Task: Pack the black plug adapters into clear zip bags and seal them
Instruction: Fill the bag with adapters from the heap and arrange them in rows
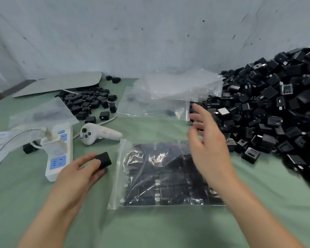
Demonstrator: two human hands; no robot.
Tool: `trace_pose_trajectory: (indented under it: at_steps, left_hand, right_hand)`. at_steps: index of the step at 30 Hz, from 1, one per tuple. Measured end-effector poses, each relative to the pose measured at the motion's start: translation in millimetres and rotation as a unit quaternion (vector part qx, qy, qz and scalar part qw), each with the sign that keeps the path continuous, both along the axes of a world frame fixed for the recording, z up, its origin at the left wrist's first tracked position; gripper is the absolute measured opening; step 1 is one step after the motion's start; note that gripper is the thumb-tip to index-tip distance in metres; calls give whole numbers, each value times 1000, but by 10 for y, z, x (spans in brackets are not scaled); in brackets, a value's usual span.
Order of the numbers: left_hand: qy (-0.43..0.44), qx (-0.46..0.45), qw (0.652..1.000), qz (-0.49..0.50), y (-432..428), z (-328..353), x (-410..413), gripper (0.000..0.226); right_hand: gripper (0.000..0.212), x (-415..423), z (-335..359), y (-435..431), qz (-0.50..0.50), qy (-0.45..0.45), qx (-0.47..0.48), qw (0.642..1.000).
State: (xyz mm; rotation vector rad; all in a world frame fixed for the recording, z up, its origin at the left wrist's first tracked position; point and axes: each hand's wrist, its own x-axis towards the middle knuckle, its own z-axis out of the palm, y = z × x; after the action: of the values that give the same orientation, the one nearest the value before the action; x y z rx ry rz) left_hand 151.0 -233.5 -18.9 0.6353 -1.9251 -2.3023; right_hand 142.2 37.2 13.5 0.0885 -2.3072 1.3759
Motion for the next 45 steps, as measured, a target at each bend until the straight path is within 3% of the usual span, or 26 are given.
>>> trace_pose_trajectory:
  at_steps: [3,6,12,16,22,27,33,38,41,45]
  left_hand:
    - [-7,3,998,-61,44,-25,-9,23]
    - [-2,11,995,-99,90,-36,-27,26]
    - [0,-20,988,-154,230,-50,-31,44]
    - [7,-89,988,-124,291,-55,-46,25]
    - [34,-144,980,-132,320,-91,-60,12]
    - [47,-28,995,-87,220,-103,-130,22]
    - [74,-82,983,-144,295,-143,-155,20]
    - [71,-18,990,-124,209,-65,-217,22]
    - [78,-31,987,-140,285,-94,-224,25]
    - [67,-48,978,-191,470,-64,-176,42]
  right_hand:
    - [50,-41,-15,149,-60,-20,-53,997]
    - [49,-68,-37,221,-82,-46,-45,995]
    - [40,-68,-122,327,-65,-136,113,982]
    - [41,-66,-160,315,-41,-158,176,971]
    - [40,-81,-198,322,-48,-156,182,970]
    - [40,-86,-210,314,-44,-150,180,971]
    - [42,-77,-233,287,-34,-145,171,974]
    - [43,-71,-258,306,-33,-143,167,975]
    - [43,-78,-264,317,-33,-143,167,975]
    - [42,-80,-277,307,-31,-142,168,975]
